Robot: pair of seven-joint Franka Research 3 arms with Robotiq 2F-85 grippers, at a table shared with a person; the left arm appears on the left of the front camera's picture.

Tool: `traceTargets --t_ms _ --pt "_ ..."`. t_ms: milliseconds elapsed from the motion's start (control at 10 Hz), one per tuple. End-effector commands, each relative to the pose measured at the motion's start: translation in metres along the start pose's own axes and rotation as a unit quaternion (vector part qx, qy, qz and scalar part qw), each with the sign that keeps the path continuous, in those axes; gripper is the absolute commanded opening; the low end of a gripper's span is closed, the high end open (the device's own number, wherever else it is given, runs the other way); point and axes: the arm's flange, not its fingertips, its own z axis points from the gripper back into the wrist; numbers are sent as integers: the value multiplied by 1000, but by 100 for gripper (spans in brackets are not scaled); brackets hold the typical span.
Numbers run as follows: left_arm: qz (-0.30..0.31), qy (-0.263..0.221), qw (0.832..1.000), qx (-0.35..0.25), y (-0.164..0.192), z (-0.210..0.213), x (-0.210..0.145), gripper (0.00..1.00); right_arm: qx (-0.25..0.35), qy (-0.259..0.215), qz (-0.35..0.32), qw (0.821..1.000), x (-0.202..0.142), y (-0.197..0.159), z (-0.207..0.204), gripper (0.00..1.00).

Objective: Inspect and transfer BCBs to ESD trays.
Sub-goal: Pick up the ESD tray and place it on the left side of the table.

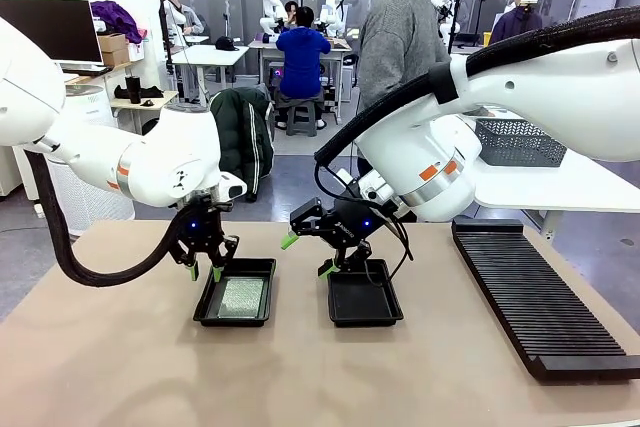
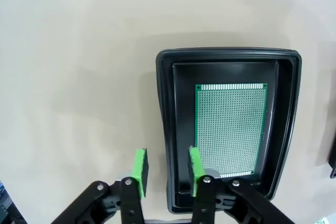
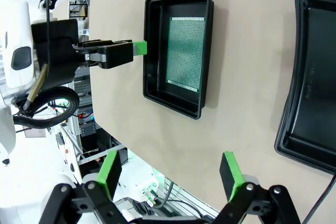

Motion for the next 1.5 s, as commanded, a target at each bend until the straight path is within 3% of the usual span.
traceTargets --t_ms 0,800,900,1400 --pt "-9 -15 1000 6 2 -6 0 44 -3 -3 -5 1000 0 0 -1 100" --pt "-7 -20 1000 11 7 -43 10 44 -3 -3 -5 1000 0 0 -1 100" --pt "-9 -21 1000 9 10 -65 12 38 -3 -3 -5 1000 0 0 -1 100" --pt "-19 -27 999 9 9 -77 13 0 -3 -3 -5 1000 0 0 -1 100"
